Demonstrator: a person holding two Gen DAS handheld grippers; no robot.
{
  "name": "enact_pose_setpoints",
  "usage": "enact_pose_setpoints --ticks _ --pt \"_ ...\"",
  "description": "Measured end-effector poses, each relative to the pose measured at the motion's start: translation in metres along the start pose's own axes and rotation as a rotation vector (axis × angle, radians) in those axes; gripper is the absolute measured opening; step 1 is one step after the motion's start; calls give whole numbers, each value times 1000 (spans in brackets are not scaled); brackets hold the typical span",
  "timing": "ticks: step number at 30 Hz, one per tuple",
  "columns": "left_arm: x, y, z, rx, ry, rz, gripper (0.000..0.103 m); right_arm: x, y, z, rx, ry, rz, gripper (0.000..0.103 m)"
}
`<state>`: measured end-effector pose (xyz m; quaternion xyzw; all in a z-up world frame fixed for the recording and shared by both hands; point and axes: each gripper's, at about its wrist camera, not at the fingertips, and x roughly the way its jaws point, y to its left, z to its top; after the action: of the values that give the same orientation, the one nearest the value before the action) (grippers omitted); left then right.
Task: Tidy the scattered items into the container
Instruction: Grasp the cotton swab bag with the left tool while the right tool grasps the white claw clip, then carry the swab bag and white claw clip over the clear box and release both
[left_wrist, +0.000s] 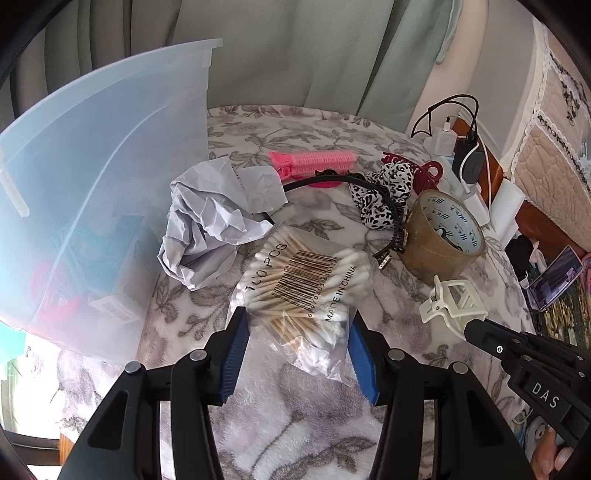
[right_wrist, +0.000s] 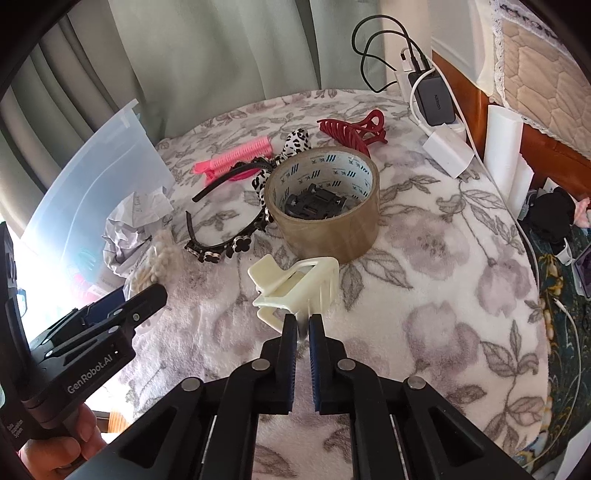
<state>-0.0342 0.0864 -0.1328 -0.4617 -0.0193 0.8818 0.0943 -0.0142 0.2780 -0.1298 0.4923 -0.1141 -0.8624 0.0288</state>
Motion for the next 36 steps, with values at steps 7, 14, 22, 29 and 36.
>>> enact_pose_setpoints --ticks 7,14,22,29,36 --pt "-21 -3 7 -2 -56 -29 53 -30 -2 5 9 -78 1 7" --pt "-60 -3 19 -7 -155 -68 53 -70 10 14 -7 -185 12 7" --pt "-114 4 30 -15 -298 -92 53 -121 28 20 -29 -309 27 7" --pt "-161 13 38 -21 -426 -78 53 -167 53 31 -70 -422 49 7" --pt "-201 32 41 -45 -533 -55 53 -199 89 41 -138 -512 92 7"
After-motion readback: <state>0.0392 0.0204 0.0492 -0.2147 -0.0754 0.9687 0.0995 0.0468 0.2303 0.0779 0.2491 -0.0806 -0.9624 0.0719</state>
